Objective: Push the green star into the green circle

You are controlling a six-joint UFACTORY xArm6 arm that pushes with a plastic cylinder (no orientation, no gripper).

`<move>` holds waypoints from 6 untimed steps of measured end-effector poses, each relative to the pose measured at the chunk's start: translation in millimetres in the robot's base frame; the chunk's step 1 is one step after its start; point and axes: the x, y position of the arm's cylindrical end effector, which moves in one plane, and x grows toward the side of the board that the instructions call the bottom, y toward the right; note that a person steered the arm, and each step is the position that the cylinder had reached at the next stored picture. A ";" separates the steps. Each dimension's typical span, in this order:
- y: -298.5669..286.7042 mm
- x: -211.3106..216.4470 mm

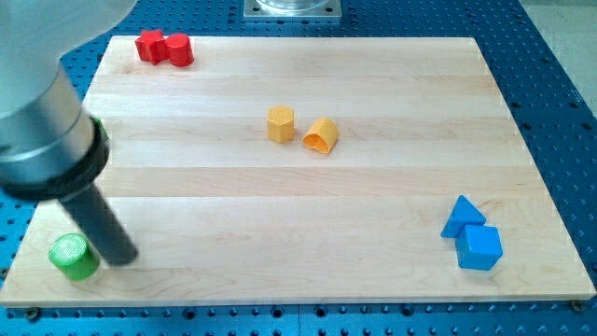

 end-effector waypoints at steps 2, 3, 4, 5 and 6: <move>-30.8 -216.6; -98.5 -211.1; -96.5 -143.8; -42.0 -109.3; -54.1 -133.9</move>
